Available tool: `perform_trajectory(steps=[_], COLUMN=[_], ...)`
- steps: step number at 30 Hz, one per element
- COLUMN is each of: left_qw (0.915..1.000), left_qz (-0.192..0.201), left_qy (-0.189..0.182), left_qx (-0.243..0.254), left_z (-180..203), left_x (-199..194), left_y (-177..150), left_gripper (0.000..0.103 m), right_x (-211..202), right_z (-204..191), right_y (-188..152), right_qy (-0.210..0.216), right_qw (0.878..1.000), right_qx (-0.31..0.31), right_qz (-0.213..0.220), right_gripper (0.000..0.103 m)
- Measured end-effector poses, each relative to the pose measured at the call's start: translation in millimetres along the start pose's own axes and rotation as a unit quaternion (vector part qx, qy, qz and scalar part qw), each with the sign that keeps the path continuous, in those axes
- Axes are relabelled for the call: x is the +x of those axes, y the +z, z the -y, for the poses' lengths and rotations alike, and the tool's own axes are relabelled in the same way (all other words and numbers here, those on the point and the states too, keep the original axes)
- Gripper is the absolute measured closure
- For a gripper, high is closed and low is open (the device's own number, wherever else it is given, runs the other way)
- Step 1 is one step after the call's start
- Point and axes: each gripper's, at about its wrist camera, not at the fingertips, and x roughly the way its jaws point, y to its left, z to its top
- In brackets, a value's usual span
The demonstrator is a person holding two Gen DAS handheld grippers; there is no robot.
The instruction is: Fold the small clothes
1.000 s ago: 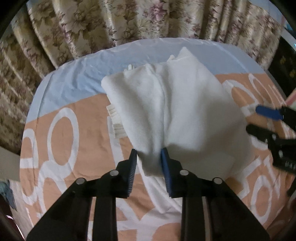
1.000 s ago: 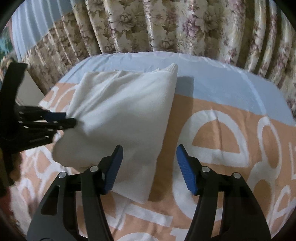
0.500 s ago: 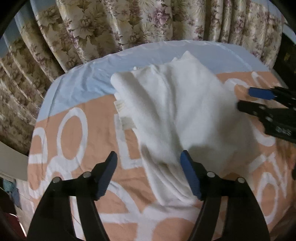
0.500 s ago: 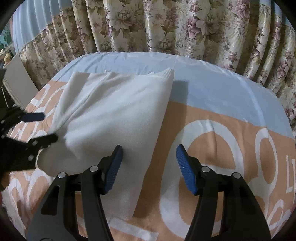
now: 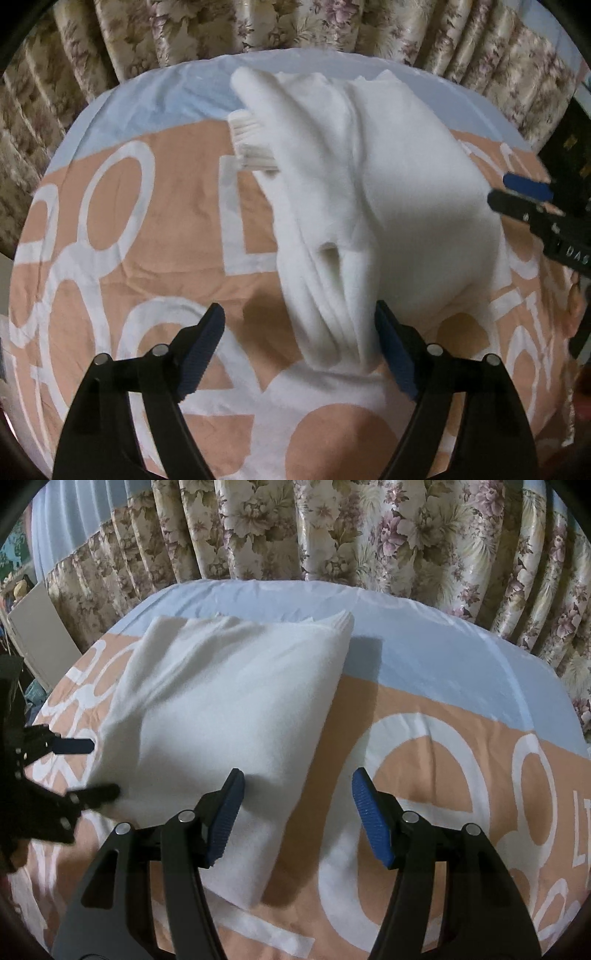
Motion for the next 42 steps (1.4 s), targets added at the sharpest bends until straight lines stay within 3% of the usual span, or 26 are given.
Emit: perform_trajectory(steps=[3, 5, 8, 12, 14, 15, 17, 23, 29, 35, 36, 37, 38, 39, 41, 42], left_qw=[0.9996, 0.9997, 0.9996, 0.9986, 0.9982, 0.9981, 0.9979, 0.9973, 0.9951, 0.9928, 0.9938, 0.9949, 0.9960, 0.9973, 0.9984, 0.9981], left_qz=[0.005, 0.007, 0.012, 0.013, 0.013, 0.013, 0.013, 0.010, 0.005, 0.004, 0.006, 0.009, 0.012, 0.017, 0.037, 0.044], left_qy=[-0.025, -0.022, -0.023, -0.012, -0.009, -0.009, -0.018, -0.058, -0.096, -0.120, -0.111, -0.101, -0.088, -0.072, -0.043, -0.044], left_qx=[-0.014, -0.012, 0.010, 0.049, 0.057, 0.059, 0.060, 0.043, 0.021, -0.002, -0.001, 0.000, -0.002, -0.003, -0.001, -0.001], left_z=[-8, -7, 6, 26, 30, 30, 28, 9, -5, -12, -12, -12, -11, -12, -10, -9], left_x=[-6, -8, -8, -1, 2, 2, 2, -16, -15, -7, -9, -12, -16, -22, -39, -45], left_y=[0, 2, 4, 5, 7, 8, 12, 11, -8, -10, -8, -7, -7, -7, -6, -4], left_gripper=[0.028, 0.030, 0.047, 0.071, 0.078, 0.081, 0.083, 0.084, 0.084, 0.078, 0.070, 0.056, 0.045, 0.026, 0.021, 0.015], right_x=[-4, -6, -3, 12, 15, 15, 11, -13, -8, 1, -1, -4, -8, -14, -26, -34], right_z=[4, 7, 4, -3, -5, -7, -9, 0, -5, 1, 0, 1, 4, 11, 23, 33], right_y=[-4, -9, -17, -28, -30, -29, -27, -20, -37, -52, -51, -50, -47, -43, -36, -30], right_qy=[0.014, 0.050, 0.087, 0.094, 0.104, 0.106, 0.108, 0.162, 0.141, 0.124, 0.125, 0.128, 0.131, 0.138, 0.147, 0.146], right_qw=[1.000, 0.998, 0.995, 0.993, 0.992, 0.991, 0.992, 0.985, 0.988, 0.990, 0.990, 0.990, 0.990, 0.989, 0.989, 0.988], right_qx=[0.009, 0.025, 0.031, 0.035, 0.041, 0.043, 0.039, 0.059, 0.001, -0.014, -0.019, -0.019, -0.013, -0.002, 0.025, 0.047], right_qz=[-0.004, -0.012, -0.029, -0.061, -0.063, -0.062, -0.051, -0.022, -0.059, -0.064, -0.063, -0.060, -0.055, -0.046, -0.021, 0.001], right_gripper=[0.041, 0.040, 0.040, 0.042, 0.070, 0.073, 0.084, 0.087, 0.087, 0.087, 0.087, 0.083, 0.077, 0.072, 0.040, 0.032])
